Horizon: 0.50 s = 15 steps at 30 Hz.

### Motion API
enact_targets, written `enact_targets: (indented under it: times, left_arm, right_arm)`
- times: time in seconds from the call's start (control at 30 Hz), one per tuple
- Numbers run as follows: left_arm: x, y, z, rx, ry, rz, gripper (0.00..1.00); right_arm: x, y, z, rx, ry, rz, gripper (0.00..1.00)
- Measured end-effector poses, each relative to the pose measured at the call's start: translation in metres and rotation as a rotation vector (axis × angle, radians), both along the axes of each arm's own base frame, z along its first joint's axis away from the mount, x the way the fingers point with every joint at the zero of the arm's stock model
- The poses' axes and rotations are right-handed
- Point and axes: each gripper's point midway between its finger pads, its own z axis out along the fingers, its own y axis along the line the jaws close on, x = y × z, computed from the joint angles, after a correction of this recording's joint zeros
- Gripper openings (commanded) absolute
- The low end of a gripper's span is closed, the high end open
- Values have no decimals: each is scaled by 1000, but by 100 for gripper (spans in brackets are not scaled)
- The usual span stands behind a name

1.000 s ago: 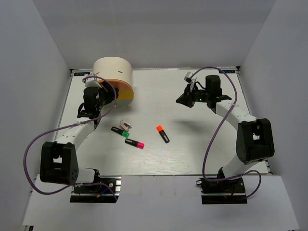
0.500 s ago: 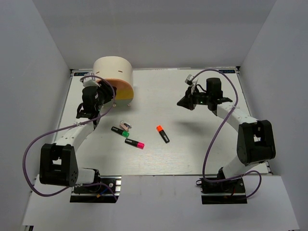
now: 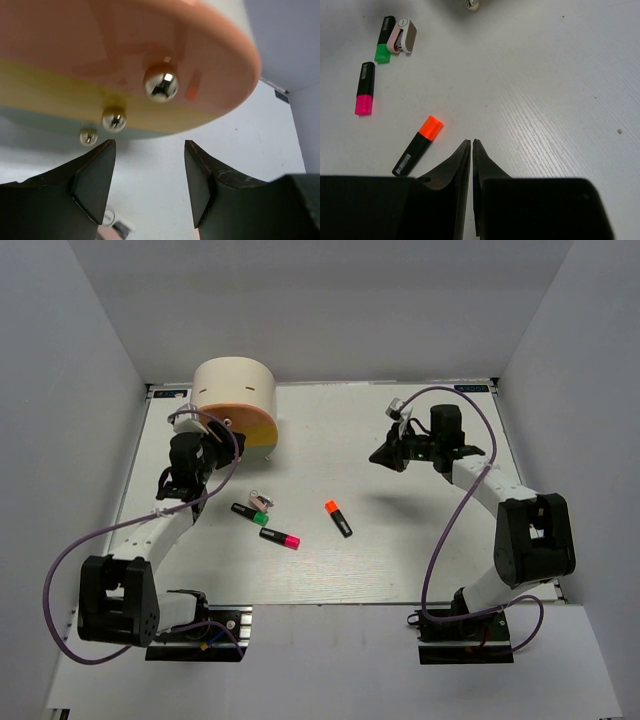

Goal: Sort the stationery into containers
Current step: Close the drawer in the storage box, then open the drawer in the storage box.

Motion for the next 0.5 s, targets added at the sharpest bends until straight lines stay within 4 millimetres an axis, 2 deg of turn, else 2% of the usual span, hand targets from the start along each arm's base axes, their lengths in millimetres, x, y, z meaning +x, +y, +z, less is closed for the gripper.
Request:
enact_targets:
  times: [0.17,0.3,0.5]
  left_arm:
    - [-15,2,-17,-18,49,9,68]
    - [-13,2,-25,-59,77,24,66]
    - [-3,1,-61,-138,183,60,59]
  right_arm:
    - [-2,-1,-2,-4,5,0,11]
    - [-2,-2,-2,-5,1,1,11]
    - [-3,-3,-3,-9,-3,2,11]
